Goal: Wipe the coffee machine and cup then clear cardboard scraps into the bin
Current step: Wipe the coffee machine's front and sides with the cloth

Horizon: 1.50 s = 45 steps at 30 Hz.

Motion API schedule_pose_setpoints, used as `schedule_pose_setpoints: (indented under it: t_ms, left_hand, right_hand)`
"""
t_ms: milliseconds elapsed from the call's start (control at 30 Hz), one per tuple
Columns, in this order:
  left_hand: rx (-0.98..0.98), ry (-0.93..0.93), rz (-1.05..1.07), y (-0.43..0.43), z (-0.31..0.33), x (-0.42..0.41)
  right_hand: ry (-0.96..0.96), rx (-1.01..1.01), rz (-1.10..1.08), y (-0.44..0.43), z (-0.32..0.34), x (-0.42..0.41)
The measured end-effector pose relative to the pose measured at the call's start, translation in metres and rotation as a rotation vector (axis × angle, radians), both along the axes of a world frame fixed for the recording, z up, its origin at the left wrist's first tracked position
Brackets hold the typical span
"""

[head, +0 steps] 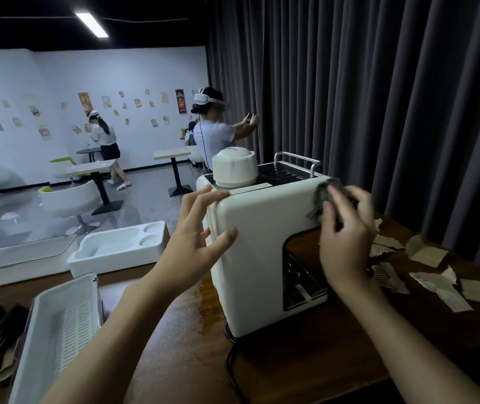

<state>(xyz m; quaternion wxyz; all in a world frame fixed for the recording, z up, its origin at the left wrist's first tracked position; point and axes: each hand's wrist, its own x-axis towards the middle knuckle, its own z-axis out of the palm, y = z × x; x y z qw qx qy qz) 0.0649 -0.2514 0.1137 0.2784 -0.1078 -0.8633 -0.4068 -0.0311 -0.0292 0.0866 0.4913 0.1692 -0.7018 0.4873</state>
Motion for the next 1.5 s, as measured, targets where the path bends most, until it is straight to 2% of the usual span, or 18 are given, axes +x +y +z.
schedule_pose_setpoints:
  t_ms: [100,233,367,433,533,767,933,1067,1267,1500]
  left_hand:
    - [-0.022,-0.001,-0.002,0.000,0.001,0.001]
    - [-0.154,-0.003,0.038,-0.001,0.015,0.003]
    - [-0.313,0.027,0.166,-0.001,0.040,-0.001]
    - [-0.302,0.113,0.207,0.002,0.057,-0.006]
    - [-0.299,0.153,0.224,0.008,0.081,-0.018]
    - [-0.250,0.024,0.227,0.013,0.095,-0.044]
    - [-0.125,0.072,0.273,0.021,0.080,-0.048]
    - [-0.025,0.040,0.301,0.027,0.082,-0.050]
    - [0.058,0.055,0.269,0.025,0.080,-0.053]
    - [-0.079,0.078,0.344,0.021,0.079,-0.062]
  right_hand:
    - [0.039,0.069,0.021,0.008,0.023,-0.005]
    - [0.112,0.296,0.176,-0.002,0.068,-0.002]
    - [-0.103,0.553,0.318,-0.009,0.101,-0.013]
    - [-0.163,0.653,0.311,-0.008,0.101,-0.016]
    - [-0.084,0.753,0.196,-0.004,0.094,-0.016]
    - [-0.109,0.770,0.190,-0.002,0.089,-0.022]
    - [-0.093,0.755,0.230,0.001,0.093,-0.030]
    - [-0.077,0.749,0.235,0.002,0.095,-0.038]
    - [-0.068,0.736,0.247,0.000,0.095,-0.040]
    - [-0.084,0.663,0.280,-0.003,0.094,-0.039]
